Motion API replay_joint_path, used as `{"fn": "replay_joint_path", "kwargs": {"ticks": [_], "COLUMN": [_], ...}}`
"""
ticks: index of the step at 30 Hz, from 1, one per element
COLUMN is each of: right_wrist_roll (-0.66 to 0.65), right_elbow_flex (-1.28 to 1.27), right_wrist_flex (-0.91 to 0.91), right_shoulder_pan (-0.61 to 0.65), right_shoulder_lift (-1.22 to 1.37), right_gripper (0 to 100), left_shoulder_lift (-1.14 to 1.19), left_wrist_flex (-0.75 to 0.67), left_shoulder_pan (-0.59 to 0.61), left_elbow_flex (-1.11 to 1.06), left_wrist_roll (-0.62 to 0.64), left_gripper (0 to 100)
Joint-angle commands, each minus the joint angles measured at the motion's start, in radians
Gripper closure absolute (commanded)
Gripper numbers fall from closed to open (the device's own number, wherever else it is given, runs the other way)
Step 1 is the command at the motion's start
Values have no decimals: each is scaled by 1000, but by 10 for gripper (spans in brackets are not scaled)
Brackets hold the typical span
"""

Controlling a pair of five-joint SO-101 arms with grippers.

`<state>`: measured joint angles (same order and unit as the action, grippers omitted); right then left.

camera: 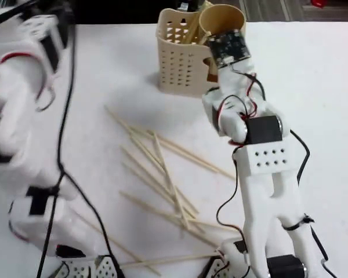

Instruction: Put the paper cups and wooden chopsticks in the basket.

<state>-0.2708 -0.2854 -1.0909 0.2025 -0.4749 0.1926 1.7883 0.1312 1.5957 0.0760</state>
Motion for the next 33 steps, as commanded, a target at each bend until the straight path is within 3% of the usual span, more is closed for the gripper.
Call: {"fn": "replay_joint_path", "kwargs": {"ticks": [1,5,12,17,21,26,33], "right_wrist_roll": [0,2,11,9,11,94,120], "right_elbow_flex": [60,60,-20,-114,-138,-133,5], "right_wrist_flex": [-117,-231,-305,-305,-305,-259,-232], "right_shoulder_pan": [44,114,229,343,437,496,507], "right_shoulder_lift": [-38,-38,-38,-36,-18,125,364], "right_gripper": [974,973,908,903,894,785,710], "left_shoulder_lift": [-209,-421,-739,-888,-1000,-1162,-1426], "left_wrist_flex": [3,0,-55,-256,-436,-654,-859], "left_shoulder_pan": [93,137,266,360,367,364,367], "left_elbow_flex": [-218,-525,-1102,-1585,-1981,-2417,-2765], "left_wrist_roll": [-15,-95,-101,-100,-94,-17,37], "left_gripper": [835,835,835,835,835,835,835]}}
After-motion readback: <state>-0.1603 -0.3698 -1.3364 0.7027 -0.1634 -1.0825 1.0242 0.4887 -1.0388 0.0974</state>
